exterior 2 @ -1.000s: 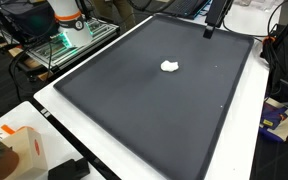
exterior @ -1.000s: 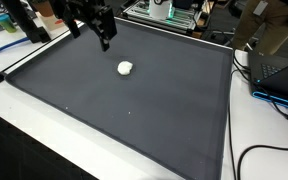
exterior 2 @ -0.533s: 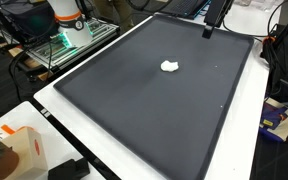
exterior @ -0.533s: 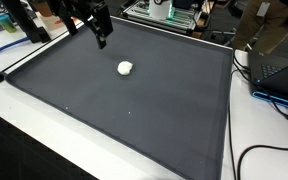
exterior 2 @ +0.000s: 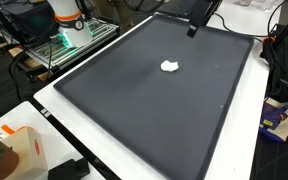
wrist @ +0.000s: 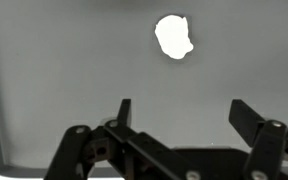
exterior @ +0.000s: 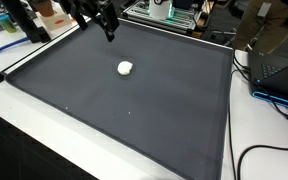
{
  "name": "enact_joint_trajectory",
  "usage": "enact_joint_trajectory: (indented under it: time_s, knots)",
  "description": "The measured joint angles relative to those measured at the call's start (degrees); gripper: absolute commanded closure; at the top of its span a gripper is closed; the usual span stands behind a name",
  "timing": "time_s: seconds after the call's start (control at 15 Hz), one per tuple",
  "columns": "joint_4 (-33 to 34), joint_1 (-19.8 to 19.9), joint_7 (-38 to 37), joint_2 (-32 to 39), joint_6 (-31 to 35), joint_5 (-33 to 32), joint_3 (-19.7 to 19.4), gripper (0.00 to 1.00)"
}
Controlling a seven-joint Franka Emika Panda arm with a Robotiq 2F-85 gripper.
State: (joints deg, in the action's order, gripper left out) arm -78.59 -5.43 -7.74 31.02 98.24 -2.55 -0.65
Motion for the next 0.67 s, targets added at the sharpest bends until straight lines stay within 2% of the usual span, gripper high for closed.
enact_joint_trajectory:
  time_s: [0.67]
  knots:
    - [3.4,1.0,0.2,1.5,-5.6,2.0,0.2,0.00]
